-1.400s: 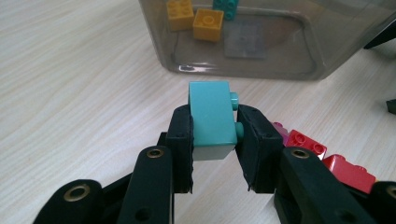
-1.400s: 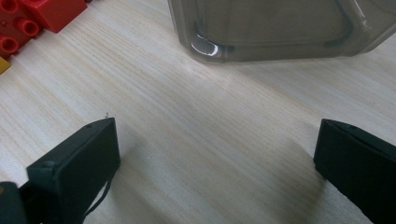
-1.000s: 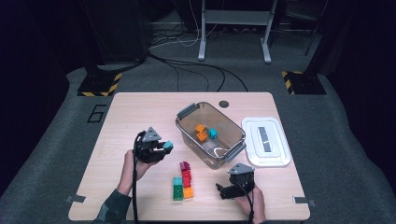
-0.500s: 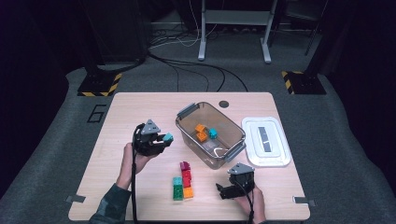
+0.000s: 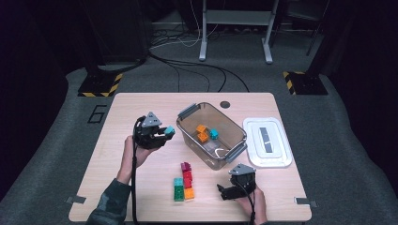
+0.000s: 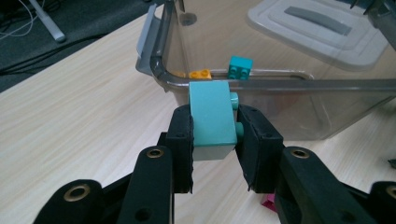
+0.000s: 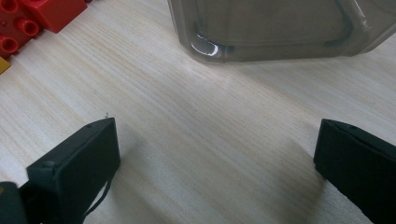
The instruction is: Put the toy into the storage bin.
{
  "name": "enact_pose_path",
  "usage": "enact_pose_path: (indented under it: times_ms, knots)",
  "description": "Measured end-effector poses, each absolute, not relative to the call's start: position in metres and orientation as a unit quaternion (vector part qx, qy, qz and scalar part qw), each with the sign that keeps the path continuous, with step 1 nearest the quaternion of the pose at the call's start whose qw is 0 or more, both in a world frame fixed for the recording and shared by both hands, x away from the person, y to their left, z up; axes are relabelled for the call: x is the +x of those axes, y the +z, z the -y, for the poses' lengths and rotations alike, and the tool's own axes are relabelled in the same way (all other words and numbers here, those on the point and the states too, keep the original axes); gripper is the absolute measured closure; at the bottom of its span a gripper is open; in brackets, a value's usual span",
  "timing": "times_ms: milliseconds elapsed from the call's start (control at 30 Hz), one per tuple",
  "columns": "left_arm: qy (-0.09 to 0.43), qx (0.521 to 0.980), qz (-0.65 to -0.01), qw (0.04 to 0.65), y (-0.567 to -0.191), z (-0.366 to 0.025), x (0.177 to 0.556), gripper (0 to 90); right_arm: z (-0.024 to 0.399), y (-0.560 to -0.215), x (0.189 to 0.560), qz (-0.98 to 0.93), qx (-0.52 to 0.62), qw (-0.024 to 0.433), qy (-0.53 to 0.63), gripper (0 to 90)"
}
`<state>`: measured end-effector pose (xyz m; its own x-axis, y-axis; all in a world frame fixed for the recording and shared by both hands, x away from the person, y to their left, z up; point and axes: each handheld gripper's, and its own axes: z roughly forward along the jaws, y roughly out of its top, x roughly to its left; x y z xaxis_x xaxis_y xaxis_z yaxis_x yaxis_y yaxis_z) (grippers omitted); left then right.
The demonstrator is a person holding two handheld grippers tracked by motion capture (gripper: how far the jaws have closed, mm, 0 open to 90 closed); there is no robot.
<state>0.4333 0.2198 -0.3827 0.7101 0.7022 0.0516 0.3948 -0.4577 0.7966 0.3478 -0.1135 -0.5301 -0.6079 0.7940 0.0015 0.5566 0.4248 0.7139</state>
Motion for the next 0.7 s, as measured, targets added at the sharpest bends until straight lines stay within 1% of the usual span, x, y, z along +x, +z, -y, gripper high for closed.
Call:
enact_pose_path:
  times_ms: [467, 700]
  knots:
    - [0.203, 0.83, -0.319, 0.41, -0.361, -0.211, 0.444, 67.1, 0.113, -0.53, 0.348, -0.826, 0.409, 0.171, 0.348, 0.0]
    - [0.2, 0.831, -0.316, 0.413, -0.356, -0.205, 0.452, 67.1, 0.113, -0.53, 0.348, -0.826, 0.409, 0.171, 0.347, 0.0]
